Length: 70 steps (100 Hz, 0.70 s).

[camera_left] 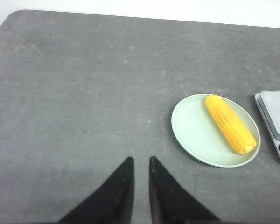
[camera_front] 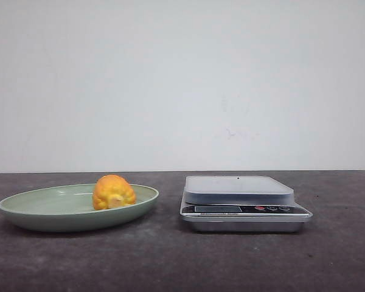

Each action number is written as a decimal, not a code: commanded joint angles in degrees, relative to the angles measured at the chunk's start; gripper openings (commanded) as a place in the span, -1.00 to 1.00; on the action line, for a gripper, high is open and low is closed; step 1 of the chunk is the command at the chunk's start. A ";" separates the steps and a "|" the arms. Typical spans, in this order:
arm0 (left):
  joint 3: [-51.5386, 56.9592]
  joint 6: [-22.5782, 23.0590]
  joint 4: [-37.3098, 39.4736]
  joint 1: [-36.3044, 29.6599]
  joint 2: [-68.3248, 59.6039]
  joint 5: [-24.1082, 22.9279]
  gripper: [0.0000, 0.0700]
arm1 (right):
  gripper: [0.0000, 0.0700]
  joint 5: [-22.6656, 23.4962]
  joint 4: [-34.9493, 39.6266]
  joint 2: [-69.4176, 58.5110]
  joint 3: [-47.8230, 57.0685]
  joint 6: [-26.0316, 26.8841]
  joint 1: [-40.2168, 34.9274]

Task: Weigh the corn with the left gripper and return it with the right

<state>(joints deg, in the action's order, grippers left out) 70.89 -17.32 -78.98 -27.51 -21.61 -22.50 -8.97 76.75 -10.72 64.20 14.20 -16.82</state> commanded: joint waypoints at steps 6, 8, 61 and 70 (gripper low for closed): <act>-1.68 0.52 3.39 3.89 -0.13 -0.13 -0.97 | -0.99 -0.09 1.70 0.31 0.72 0.37 -0.13; -2.95 0.87 5.07 5.16 0.26 -0.22 -0.97 | -0.99 -0.09 1.73 0.31 0.72 0.37 -0.13; -53.13 10.75 64.11 23.82 16.50 18.53 -0.97 | -0.99 -0.09 1.73 0.31 0.72 0.37 -0.13; -58.82 10.47 68.63 24.41 18.64 18.53 -0.97 | -0.99 -0.09 1.73 0.31 0.72 0.37 -0.13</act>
<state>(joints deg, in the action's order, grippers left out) 14.94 -7.84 -13.52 -3.27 -4.01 -4.27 -8.99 76.75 -10.72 64.20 14.20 -16.82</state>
